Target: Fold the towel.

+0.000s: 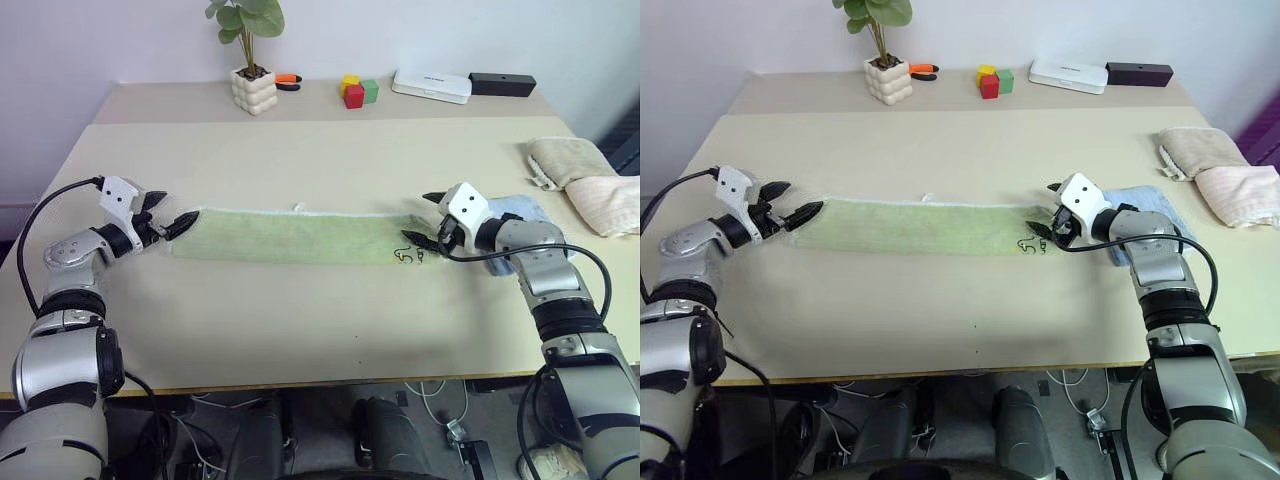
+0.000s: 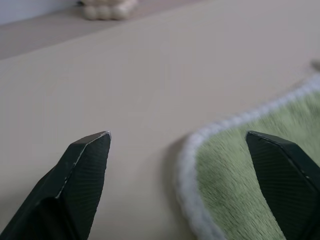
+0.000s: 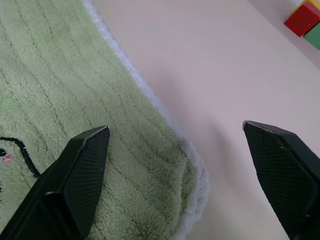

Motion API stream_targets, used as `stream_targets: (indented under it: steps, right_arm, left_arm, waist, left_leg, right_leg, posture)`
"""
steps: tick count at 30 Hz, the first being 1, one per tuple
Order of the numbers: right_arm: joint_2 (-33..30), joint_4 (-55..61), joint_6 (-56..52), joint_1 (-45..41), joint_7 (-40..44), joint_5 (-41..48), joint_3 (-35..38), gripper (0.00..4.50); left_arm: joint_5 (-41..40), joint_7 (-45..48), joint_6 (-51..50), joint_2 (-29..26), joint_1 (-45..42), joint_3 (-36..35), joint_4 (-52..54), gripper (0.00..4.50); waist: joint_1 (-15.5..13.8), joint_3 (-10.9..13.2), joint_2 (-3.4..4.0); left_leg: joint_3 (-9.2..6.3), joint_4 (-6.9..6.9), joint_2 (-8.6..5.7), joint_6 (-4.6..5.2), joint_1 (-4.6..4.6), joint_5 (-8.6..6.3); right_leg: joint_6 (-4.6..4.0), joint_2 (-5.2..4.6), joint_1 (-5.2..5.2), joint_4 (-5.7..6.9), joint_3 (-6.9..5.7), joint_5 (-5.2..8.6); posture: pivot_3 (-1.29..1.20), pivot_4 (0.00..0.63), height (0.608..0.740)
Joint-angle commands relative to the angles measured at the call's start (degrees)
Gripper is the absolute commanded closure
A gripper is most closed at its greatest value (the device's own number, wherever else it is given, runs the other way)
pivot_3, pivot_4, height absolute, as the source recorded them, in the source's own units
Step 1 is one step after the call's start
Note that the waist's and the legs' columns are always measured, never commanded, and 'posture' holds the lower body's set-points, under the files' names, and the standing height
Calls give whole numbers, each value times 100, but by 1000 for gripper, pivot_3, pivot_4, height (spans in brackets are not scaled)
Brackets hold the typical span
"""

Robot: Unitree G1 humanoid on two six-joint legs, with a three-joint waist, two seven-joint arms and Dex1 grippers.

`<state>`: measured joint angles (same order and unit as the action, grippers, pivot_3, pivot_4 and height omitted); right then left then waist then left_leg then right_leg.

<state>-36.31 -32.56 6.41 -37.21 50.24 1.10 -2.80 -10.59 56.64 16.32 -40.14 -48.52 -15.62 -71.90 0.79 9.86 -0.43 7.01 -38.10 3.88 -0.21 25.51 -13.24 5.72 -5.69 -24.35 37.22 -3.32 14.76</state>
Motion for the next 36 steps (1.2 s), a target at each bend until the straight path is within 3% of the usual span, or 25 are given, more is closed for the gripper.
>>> stream_targets:
  steps: [1, 3, 7, 10, 12, 16, 21, 25, 29, 36]
  right_arm:
    - [-7, 729, -378, -128, -109, 526, 486, 233]
    - [213, 1490, -957, -44, -325, 962, 712, 878]
    - [1020, 2900, -2142, 246, -1295, 1263, 680, 2851]
    - [2011, 3331, -2868, 363, -2576, 1039, 544, 4466]
    - [2362, 3396, -3117, 421, -3056, 888, 518, 4466]
    - [3151, 3082, -3285, 542, -3843, 543, 109, 4466]
    - [3392, 2570, -3367, 684, -4255, 387, 153, 4466]
    - [3141, 2193, -3321, 919, -4680, 391, 699, 4466]
    - [2891, 2312, -3119, 1077, -4795, 201, 716, 4466]
    - [1983, 2487, -2439, 1422, -4136, 40, 619, 4466]
  left_arm:
    - [-492, 92, -356, -148, -199, -462, 311, 1378]
    - [-748, 175, -706, -67, -240, -614, 641, 2437]
    - [-1151, -125, -1498, 395, 21, -662, 1895, 4438]
    - [-1371, -555, -2133, 869, 463, -533, 3195, 4500]
    - [-1480, -751, -2429, 1069, 695, -505, 3809, 4500]
    - [-1707, -1788, -2973, 1991, 1080, -519, 4468, 4500]
    - [-1539, -2336, -3194, 2515, 1493, -291, 4762, 4500]
    - [-1304, -2359, -3022, 2298, 1661, -158, 4635, 4500]
    - [-1293, -2337, -2969, 1990, 1684, -252, 4409, 4500]
    - [-1235, -2030, -2740, 1421, 1630, -317, 3779, 4500]
  waist:
    - [-3, 0, 0]
    - [0, 1, -1]
    - [-14, -5, -9]
    - [-6, -12, -16]
    - [-8, -11, -15]
    - [-20, -12, -16]
    - [5, -13, -18]
    - [-14, -13, -18]
    - [-15, -16, -19]
    - [-15, -17, -21]
  left_leg:
    - [0, 0, 0, 0, 0, 0]
    - [-1, 0, 0, -13, 1, 8]
    - [-7, 0, 2, -20, 1, 12]
    - [-10, -1, 1, -20, -1, 12]
    - [-10, -2, 1, -22, 1, 13]
    - [-12, -4, -1, -22, 6, 14]
    - [-14, -1, -2, -22, 3, 13]
    - [-15, 0, -2, -21, 4, 13]
    - [-18, 1, -2, -8, -1, 5]
    - [-17, 1, -3, 9, 0, -5]
  right_leg:
    - [0, 0, 0, 0, 0, 0]
    - [0, 0, 0, 1, 0, 0]
    - [0, 0, 1, 4, -1, 0]
    - [0, 0, 6, 5, 0, 0]
    - [0, 0, 4, 7, 1, 0]
    - [0, 0, 2, 3, 1, 0]
    - [0, 2, 3, 4, 0, -1]
    - [0, 2, 4, 2, 0, -1]
    - [-1, 2, 7, 3, 0, 0]
    - [-1, 1, 9, 0, 0, 0]
  posture:
    - [0, 150, 735]
    - [0, 150, 735]
    - [0, 150, 735]
    - [0, 150, 735]
    - [0, 150, 735]
    - [0, 150, 735]
    - [0, 150, 735]
    - [0, 150, 735]
    - [0, 150, 735]
    - [0, 150, 735]
